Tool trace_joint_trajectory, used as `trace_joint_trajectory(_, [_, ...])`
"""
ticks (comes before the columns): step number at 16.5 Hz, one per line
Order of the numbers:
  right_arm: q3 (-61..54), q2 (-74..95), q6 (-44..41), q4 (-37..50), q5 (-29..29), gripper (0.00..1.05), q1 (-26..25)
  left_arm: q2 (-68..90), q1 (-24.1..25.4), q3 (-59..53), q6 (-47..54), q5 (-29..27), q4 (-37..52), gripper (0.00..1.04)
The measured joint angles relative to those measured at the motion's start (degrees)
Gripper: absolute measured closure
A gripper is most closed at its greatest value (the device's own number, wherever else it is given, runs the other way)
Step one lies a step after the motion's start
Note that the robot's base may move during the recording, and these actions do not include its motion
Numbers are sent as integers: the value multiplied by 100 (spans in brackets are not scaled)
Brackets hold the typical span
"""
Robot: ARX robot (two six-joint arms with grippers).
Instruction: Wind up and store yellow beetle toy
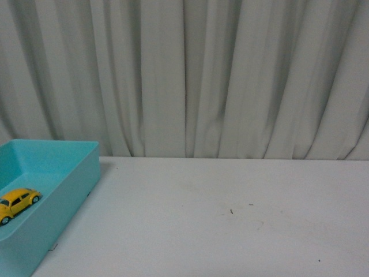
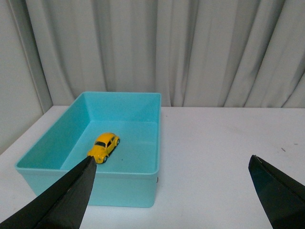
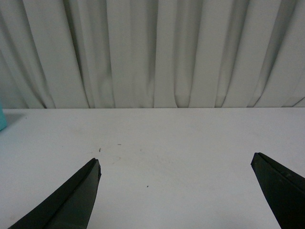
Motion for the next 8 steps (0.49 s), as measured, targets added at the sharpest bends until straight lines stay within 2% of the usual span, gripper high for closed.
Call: trace_joint_trajectory(8, [0, -2, -2, -7, 0, 7, 0, 0, 0, 0, 0, 0, -7, 7])
